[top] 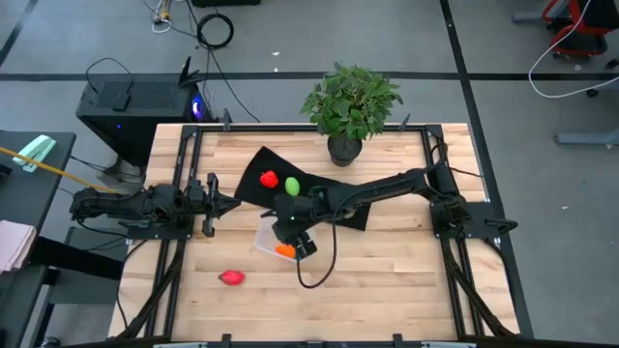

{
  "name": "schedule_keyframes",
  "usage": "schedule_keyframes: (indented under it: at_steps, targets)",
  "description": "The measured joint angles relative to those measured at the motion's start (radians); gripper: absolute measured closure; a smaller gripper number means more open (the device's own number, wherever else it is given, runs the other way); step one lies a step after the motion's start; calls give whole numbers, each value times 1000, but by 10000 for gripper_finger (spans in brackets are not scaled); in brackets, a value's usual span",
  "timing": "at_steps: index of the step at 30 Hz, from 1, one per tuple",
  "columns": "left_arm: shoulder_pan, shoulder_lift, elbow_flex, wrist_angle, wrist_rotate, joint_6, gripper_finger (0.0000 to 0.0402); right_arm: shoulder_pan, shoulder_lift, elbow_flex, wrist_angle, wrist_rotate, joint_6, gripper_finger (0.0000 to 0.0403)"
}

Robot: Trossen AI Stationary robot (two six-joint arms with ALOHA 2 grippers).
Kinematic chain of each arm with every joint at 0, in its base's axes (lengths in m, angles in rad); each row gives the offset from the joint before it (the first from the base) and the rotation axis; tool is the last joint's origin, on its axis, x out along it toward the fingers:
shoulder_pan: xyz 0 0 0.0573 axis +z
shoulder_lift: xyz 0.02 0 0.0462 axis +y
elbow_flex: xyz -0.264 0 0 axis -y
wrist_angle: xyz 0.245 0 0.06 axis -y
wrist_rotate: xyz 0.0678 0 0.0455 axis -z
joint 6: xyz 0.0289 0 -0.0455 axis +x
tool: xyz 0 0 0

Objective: Pick and placing Produce into tupperware
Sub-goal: Put the green corn into the transparent bin

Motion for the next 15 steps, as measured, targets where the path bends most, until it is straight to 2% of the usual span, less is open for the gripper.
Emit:
schedule_keyframes:
  at_steps: [6,15]
  targets:
    - [0,0,0,1,0,-1,366,-38,-50,24,-82,5,1,197]
    - [-1,0,0,-6,1,-1,363,-67,-258,22,-195,-13,57,197]
